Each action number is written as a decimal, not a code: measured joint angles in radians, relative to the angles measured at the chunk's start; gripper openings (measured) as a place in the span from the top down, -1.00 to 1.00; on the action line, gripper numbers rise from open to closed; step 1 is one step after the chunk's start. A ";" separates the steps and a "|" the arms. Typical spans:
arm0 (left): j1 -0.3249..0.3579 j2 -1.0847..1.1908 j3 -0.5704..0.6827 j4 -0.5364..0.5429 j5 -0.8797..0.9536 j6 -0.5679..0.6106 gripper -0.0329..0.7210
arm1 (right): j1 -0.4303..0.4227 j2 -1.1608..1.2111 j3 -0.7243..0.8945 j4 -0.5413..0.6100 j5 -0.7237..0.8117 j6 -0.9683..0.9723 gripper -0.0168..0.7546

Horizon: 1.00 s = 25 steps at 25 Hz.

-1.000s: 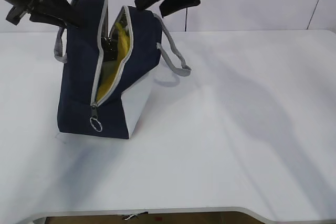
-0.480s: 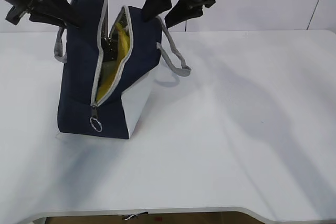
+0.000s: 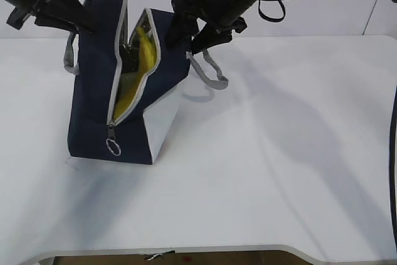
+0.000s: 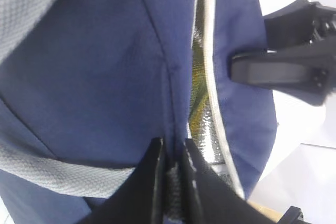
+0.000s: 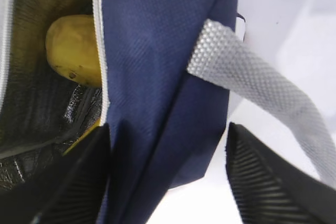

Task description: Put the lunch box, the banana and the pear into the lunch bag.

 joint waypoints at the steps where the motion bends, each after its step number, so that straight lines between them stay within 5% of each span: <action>1: 0.000 0.000 0.000 0.000 0.000 0.000 0.84 | 0.000 0.002 0.000 0.000 0.000 0.000 -0.27; 6: 0.000 0.000 0.000 0.000 0.000 0.000 0.84 | 0.000 0.005 0.000 0.000 0.019 0.000 0.75; 7: -0.004 0.000 0.000 0.002 0.000 0.000 0.84 | 0.000 0.005 0.000 0.000 0.022 0.000 0.82; 12: -0.065 0.000 0.000 0.009 -0.004 0.002 0.84 | 0.000 -0.011 0.000 -0.027 0.028 -0.033 0.87; 19: -0.149 0.001 0.000 -0.123 -0.006 0.012 0.84 | 0.002 -0.152 0.004 -0.345 0.071 -0.019 0.88; 25: -0.200 0.013 0.000 -0.183 -0.034 0.029 0.84 | 0.001 -0.208 0.012 -0.466 0.084 0.030 0.88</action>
